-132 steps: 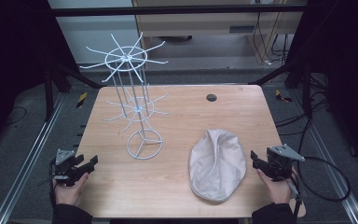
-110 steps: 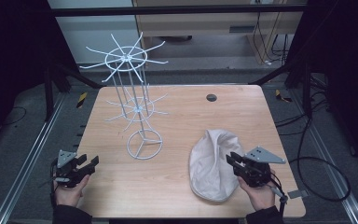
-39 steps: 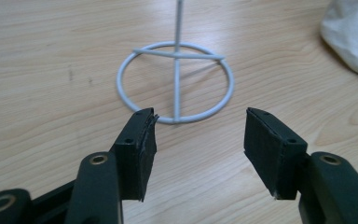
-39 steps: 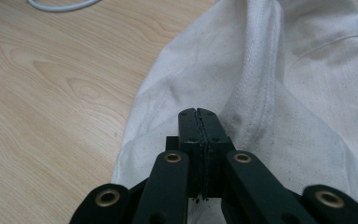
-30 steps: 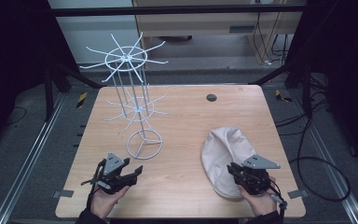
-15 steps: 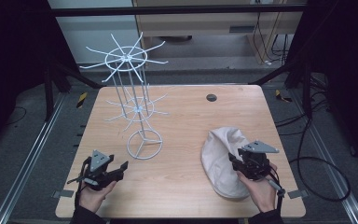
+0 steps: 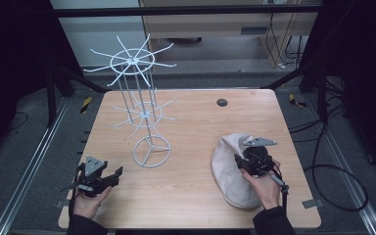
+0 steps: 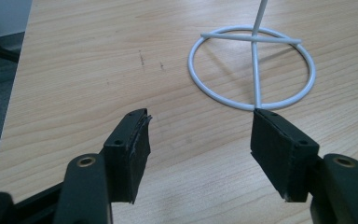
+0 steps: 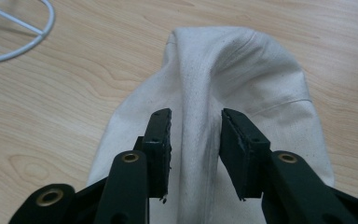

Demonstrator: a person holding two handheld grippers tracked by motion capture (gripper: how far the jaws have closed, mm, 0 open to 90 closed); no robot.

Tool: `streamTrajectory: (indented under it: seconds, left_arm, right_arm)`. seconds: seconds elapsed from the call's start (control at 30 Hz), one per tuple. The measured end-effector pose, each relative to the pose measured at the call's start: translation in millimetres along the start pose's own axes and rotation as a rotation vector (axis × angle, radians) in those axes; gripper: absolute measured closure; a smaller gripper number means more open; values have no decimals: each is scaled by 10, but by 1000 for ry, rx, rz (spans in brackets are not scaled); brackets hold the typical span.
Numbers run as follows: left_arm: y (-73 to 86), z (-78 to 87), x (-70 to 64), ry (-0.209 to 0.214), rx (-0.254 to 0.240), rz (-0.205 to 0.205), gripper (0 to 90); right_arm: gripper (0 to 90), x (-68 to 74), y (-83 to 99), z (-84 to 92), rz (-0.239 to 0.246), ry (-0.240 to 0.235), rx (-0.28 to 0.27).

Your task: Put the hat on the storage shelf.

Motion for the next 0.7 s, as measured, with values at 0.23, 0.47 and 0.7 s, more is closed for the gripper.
streamTrajectory:
  seconds: [0.23, 0.47, 0.7]
  left_arm:
    - [13, -9, 25, -1, 13, 0, 370]
    - [27, -32, 26, 4, 28, 4, 373]
    - [36, -32, 44, 6, 29, 15, 374]
  right_arm:
    - [779, 26, -38, -112, 3, 51, 66]
    - [863, 13, -24, -104, 14, 65, 72]
    - [880, -36, -58, 36, 6, 35, 14]
Point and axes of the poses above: each handheld gripper's, and its own axes: z roughly backward along the jaws, y roughly out of its underside, x roughly to its left, the point moved 1 cm from there along -z, roughly forward along the jaws, and after that the axes turned 6 degrees about -x, right-handed, at the moved point
